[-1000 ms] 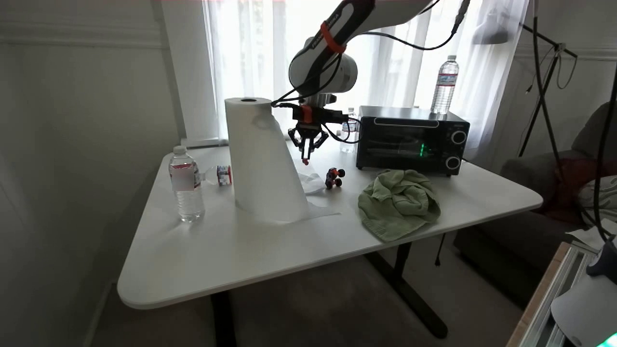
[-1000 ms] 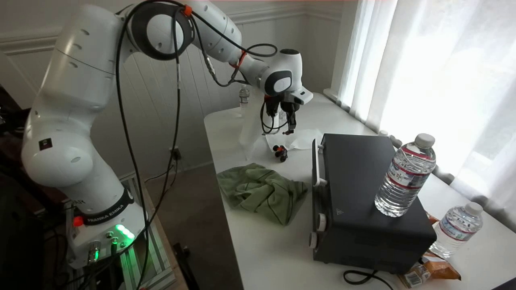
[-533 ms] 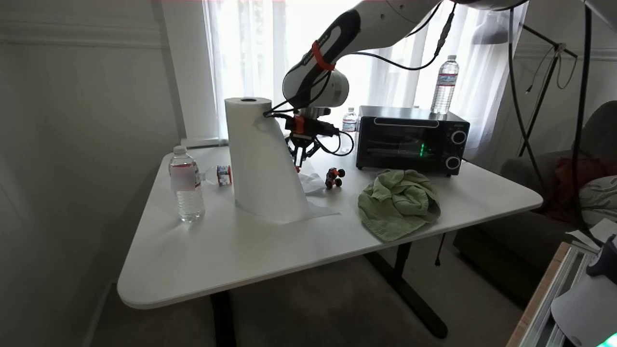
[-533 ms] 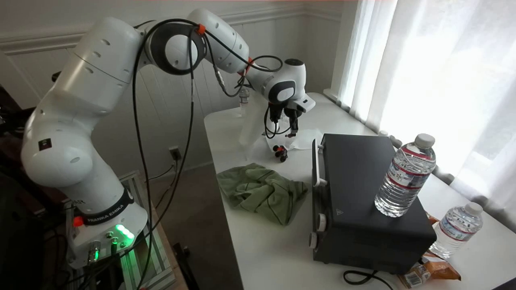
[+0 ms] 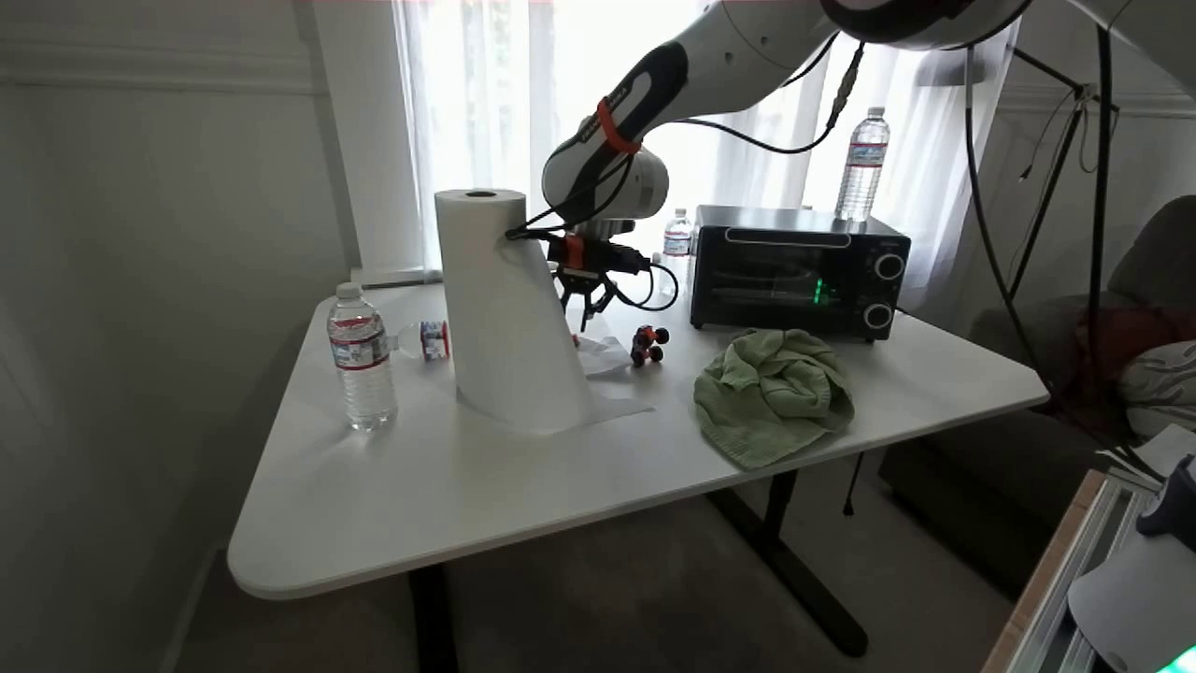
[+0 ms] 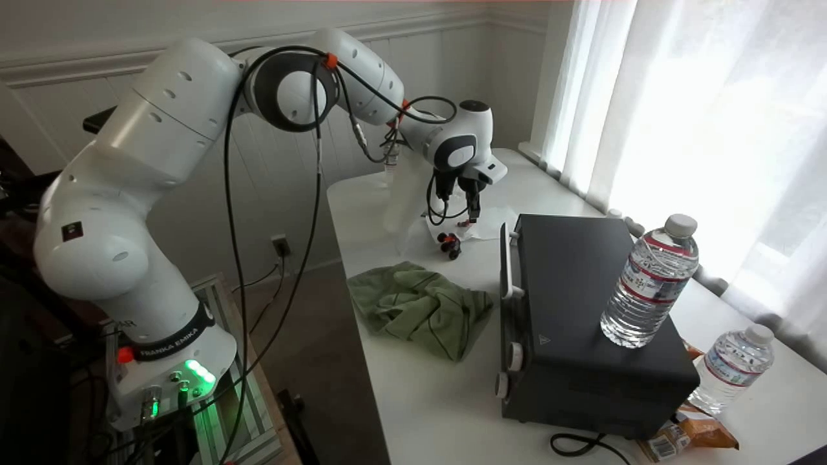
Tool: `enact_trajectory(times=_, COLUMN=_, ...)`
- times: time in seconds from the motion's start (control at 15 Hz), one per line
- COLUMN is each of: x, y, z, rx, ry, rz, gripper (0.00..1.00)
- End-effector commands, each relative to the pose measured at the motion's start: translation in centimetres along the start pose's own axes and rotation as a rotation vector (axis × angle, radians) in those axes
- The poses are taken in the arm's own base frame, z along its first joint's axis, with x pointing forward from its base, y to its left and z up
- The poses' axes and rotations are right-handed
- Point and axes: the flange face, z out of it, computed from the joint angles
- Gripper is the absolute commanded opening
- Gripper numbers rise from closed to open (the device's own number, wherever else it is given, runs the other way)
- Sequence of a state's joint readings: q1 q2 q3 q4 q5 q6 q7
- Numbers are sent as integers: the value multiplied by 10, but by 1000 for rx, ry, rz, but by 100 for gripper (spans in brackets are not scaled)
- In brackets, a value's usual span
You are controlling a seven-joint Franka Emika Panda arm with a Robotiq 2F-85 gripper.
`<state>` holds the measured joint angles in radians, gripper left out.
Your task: Put the orange dice on top of the paper towel
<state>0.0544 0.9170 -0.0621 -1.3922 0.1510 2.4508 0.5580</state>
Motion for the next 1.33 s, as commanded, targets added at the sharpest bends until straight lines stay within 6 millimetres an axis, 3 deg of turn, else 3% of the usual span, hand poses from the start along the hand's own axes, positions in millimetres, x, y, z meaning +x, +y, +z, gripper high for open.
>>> enact_trajectory(times=0.0, x=2, y=-1, z=-31, rx=-22, ry=-27, rz=7, gripper=69)
enact_trajectory(times=0.27, x=11, y=25, z=-70, rx=-119, ry=-58, rz=-9, gripper=98)
enact_trajectory(times=0.53, x=13, y=55, z=-118, rx=-187, ry=-121, rz=-49, gripper=100)
enact_trajectory(times=1.0, x=-35, y=82, z=-198, rx=-308, ry=-166, rz=-264, gripper=100)
enact_trajectory(times=1.27, x=-53, y=110, z=-239, rx=-309, ry=-145, rz=-349, gripper=100)
